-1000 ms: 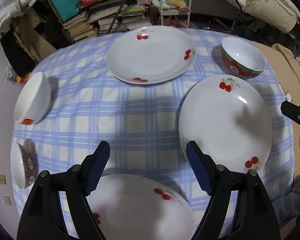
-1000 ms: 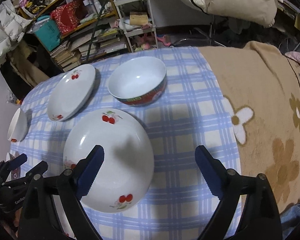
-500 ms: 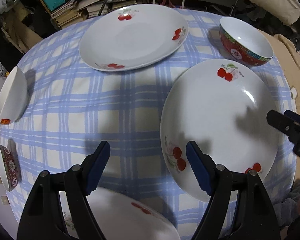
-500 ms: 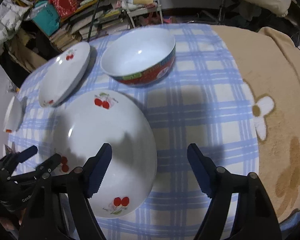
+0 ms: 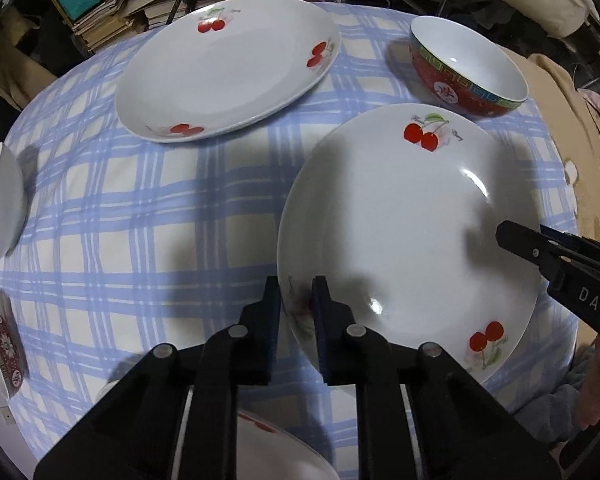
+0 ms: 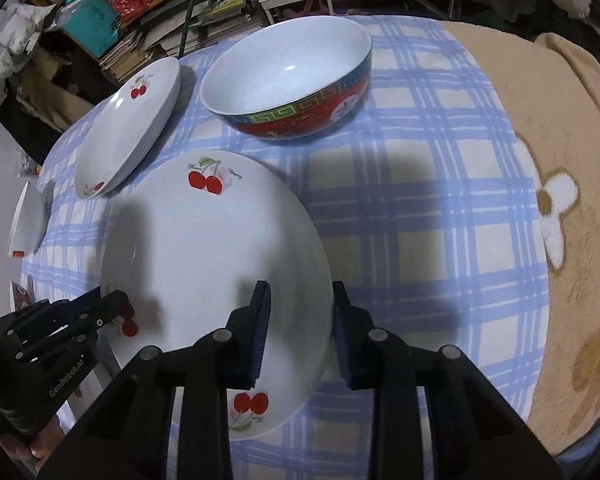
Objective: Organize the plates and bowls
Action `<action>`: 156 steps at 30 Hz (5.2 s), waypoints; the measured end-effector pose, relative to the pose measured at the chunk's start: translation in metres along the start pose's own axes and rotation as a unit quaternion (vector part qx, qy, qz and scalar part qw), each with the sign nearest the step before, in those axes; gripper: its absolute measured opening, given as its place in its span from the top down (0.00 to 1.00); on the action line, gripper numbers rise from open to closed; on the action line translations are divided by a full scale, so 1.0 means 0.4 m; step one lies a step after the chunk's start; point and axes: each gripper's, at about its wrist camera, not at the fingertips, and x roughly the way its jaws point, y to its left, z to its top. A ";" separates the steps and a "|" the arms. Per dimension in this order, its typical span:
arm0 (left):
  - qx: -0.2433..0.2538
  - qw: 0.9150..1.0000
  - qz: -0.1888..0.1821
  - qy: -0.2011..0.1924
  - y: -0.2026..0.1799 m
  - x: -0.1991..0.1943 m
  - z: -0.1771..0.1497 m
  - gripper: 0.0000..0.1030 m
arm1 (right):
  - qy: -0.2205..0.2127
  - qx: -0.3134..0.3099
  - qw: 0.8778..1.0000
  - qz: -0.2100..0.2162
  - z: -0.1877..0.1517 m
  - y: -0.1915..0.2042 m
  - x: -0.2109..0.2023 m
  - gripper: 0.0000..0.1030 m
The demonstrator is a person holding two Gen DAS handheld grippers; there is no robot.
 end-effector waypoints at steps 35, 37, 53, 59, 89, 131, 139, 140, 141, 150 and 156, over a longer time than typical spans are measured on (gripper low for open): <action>-0.073 0.997 -0.020 0.005 0.077 0.025 -0.001 0.80 | -0.003 0.003 1.000 0.011 -0.015 -0.001 -0.026 0.92; -0.071 0.997 -0.030 0.006 0.071 0.031 0.007 0.86 | -0.004 -0.001 1.000 0.009 -0.013 0.002 -0.022 0.92; -0.054 0.997 -0.055 -0.014 0.084 -0.067 -0.011 0.86 | -0.053 -0.011 0.997 0.061 -0.027 0.028 -0.097 0.92; -0.054 0.996 -0.050 -0.046 0.140 -0.155 -0.040 0.86 | -0.055 -0.009 0.995 0.078 -0.041 0.052 -0.127 0.92; -0.169 0.984 0.026 -0.055 0.423 -0.255 -0.392 0.86 | -0.033 -0.158 0.978 0.133 -0.218 0.372 -0.120 0.92; -0.162 0.986 0.044 0.017 0.407 -0.092 -0.426 0.86 | -0.039 -0.200 0.977 0.064 -0.283 0.395 -0.049 0.93; -0.161 0.985 0.057 0.006 0.406 -0.106 -0.431 0.85 | -0.055 -0.182 0.979 0.071 -0.276 0.383 -0.073 0.93; -0.157 0.985 0.064 0.002 0.403 -0.114 -0.430 0.85 | -0.058 -0.179 0.979 0.070 -0.275 0.381 -0.077 0.92; -0.154 0.986 0.071 -0.003 0.398 -0.119 -0.429 0.85 | -0.063 -0.177 0.980 0.071 -0.273 0.378 -0.083 0.92; -0.138 0.984 0.097 -0.051 0.357 -0.175 -0.399 0.83 | -0.099 -0.164 0.979 0.070 -0.231 0.371 -0.141 0.91; -0.141 0.983 0.094 -0.071 0.364 -0.199 -0.327 0.80 | -0.116 -0.168 0.977 0.056 -0.164 0.371 -0.169 0.87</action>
